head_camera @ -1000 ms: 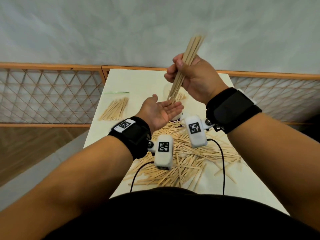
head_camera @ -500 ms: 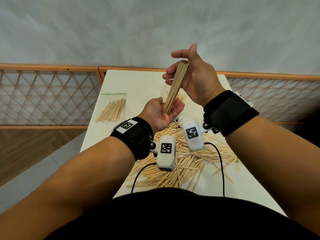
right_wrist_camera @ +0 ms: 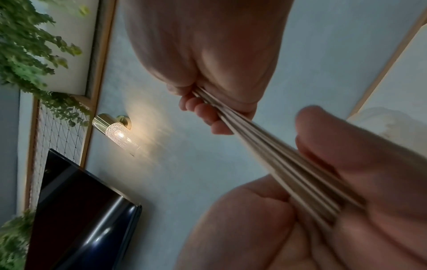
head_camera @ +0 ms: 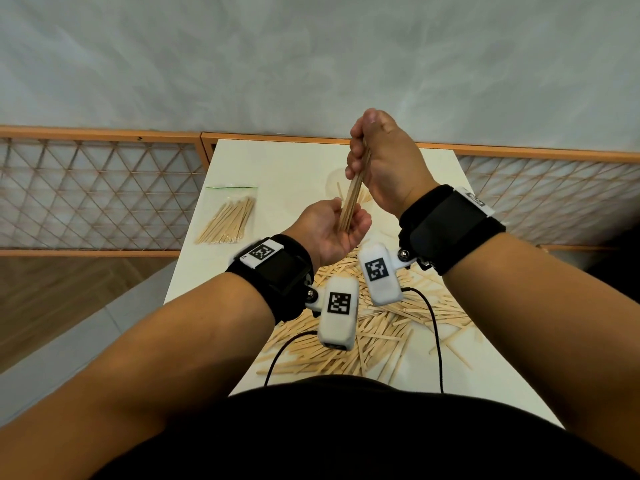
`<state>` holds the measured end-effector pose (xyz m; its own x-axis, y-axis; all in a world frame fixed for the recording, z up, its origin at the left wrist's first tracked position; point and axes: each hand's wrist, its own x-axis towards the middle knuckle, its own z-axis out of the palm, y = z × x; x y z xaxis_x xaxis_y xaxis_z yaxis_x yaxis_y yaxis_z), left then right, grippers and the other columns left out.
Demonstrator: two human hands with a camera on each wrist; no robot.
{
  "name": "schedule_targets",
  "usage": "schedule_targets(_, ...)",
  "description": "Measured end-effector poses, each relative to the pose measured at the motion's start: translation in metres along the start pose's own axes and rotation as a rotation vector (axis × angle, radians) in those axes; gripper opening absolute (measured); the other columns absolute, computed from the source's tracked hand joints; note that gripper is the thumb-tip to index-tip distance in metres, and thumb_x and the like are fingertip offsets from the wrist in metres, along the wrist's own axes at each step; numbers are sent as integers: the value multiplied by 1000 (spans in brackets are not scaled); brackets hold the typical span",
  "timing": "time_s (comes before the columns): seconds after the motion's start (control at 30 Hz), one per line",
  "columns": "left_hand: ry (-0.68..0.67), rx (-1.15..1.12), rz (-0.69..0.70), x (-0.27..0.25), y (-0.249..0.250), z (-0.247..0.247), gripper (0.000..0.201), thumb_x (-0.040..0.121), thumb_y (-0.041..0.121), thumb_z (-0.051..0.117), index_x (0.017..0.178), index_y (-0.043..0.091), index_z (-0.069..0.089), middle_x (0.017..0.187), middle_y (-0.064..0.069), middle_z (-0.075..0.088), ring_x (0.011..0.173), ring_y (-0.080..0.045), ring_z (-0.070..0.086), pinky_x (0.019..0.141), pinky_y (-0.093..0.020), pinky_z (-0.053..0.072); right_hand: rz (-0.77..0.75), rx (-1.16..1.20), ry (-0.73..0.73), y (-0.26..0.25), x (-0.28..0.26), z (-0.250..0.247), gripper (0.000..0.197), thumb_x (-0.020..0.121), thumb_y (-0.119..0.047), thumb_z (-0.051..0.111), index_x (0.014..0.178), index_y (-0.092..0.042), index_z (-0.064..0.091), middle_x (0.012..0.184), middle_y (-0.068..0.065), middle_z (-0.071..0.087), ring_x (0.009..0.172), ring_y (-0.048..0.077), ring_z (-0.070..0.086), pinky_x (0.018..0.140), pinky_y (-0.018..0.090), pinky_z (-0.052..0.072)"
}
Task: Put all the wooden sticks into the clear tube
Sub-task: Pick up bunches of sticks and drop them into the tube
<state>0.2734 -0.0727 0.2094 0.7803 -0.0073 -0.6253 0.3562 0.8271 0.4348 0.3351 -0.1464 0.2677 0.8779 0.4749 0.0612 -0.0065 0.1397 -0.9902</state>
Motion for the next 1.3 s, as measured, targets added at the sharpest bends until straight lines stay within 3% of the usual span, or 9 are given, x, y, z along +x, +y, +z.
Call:
schedule_targets(0.17, -128, 624, 324, -2, 2, -11, 48, 101, 47, 28, 100, 12, 61, 102, -5, 61, 93, -21, 58, 82, -35, 51, -23, -7, 65, -8, 9, -2, 31, 104, -28, 31, 79, -14, 43, 61, 1, 40, 49, 14, 37, 54, 30, 40)
schedule_targets(0.23, -186, 881, 475, -5, 4, -16, 34, 102, 41, 32, 116, 18, 54, 112, 2, 58, 104, -15, 53, 80, -27, 50, -15, -18, 73, -10, 12, -3, 31, 104, -28, 30, 80, -14, 44, 62, 1, 40, 50, 14, 39, 55, 30, 42)
schedule_targets(0.3, -211, 995, 530, -8, 4, -16, 21, 103, 28, 35, 118, 20, 48, 104, 2, 59, 100, -11, 55, 71, -20, 49, -3, -31, 61, -9, 12, -2, 30, 104, -26, 30, 81, -15, 45, 64, 1, 42, 52, 13, 41, 56, 29, 44)
schedule_targets(0.43, -190, 1011, 536, -11, 5, -12, 16, 104, 19, 33, 104, 19, 49, 83, 0, 49, 77, -13, 57, 60, -23, 47, 4, -85, 12, -8, 15, -4, 28, 104, -24, 29, 86, -13, 47, 66, 2, 47, 54, 16, 48, 62, 35, 50)
schedule_targets(0.6, -202, 976, 547, -11, 10, -11, 19, 104, 24, 31, 110, 17, 48, 80, 0, 42, 67, -12, 41, 54, -23, 36, -83, -393, -55, -8, 17, -16, 24, 104, -22, 29, 86, -17, 45, 74, 4, 60, 67, 20, 60, 69, 34, 50)
schedule_targets(0.83, -235, 976, 497, -12, 9, -12, 24, 104, 32, 30, 96, 18, 48, 75, 0, 35, 61, -10, 32, 49, -19, 27, -22, -623, -171, -21, 23, -31, 25, 102, -24, 34, 82, -16, 48, 75, 8, 63, 47, 16, 39, 48, 29, 32)
schedule_targets(0.97, -228, 983, 500, -8, 9, -13, 27, 104, 34, 28, 94, 18, 48, 72, 2, 36, 58, -10, 31, 48, -19, 27, 26, -604, -230, -27, 25, -37, 21, 101, -18, 42, 84, -13, 54, 78, 8, 64, 46, 13, 49, 48, 25, 43)
schedule_targets(1.13, -239, 1019, 455, -4, 17, -26, 27, 104, 32, 29, 91, 16, 46, 71, 3, 37, 58, -10, 32, 47, -18, 28, 94, -577, -345, -49, 35, -56, 9, 87, 0, 63, 93, -6, 66, 80, 13, 66, 62, 17, 67, 63, 26, 58)
schedule_targets(1.3, -314, 979, 387, 0, 16, -30, 27, 104, 32, 30, 93, 15, 47, 69, 4, 39, 56, -8, 34, 43, -17, 28, 115, -848, -437, -59, 38, -54, 17, 81, 3, 68, 97, -5, 69, 82, 13, 72, 72, 19, 72, 73, 28, 60)
